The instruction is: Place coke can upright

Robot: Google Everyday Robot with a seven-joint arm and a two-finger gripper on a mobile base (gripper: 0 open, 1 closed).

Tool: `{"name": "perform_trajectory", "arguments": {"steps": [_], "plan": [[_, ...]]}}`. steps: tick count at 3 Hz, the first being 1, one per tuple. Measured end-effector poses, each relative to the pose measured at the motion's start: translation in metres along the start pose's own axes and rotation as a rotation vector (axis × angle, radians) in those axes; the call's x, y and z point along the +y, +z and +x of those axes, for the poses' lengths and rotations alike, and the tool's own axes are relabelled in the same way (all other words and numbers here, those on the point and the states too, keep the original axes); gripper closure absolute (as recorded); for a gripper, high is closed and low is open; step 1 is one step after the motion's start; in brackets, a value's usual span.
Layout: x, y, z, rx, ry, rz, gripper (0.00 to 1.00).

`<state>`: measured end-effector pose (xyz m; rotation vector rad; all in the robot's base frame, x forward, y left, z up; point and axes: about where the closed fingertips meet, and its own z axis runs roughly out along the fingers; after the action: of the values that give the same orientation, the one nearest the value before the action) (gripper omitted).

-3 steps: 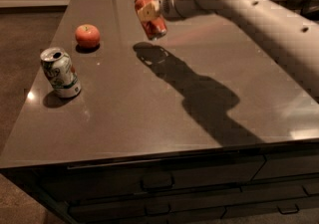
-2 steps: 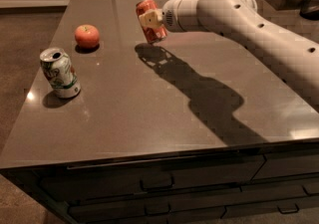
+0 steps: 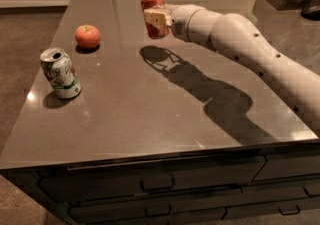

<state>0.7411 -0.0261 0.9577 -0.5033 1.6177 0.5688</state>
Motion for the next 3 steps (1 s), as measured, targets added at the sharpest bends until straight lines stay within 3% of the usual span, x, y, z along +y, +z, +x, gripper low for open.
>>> {"name": "perform_trajectory", "arguments": {"steps": [1, 3], "plan": [[0.0008, -0.0104, -0.0004, -0.087, -0.035, -0.026, 1.0], [0.0016, -0.0175, 0.0072, -0.109, -0.055, 0.004, 1.0]]}}
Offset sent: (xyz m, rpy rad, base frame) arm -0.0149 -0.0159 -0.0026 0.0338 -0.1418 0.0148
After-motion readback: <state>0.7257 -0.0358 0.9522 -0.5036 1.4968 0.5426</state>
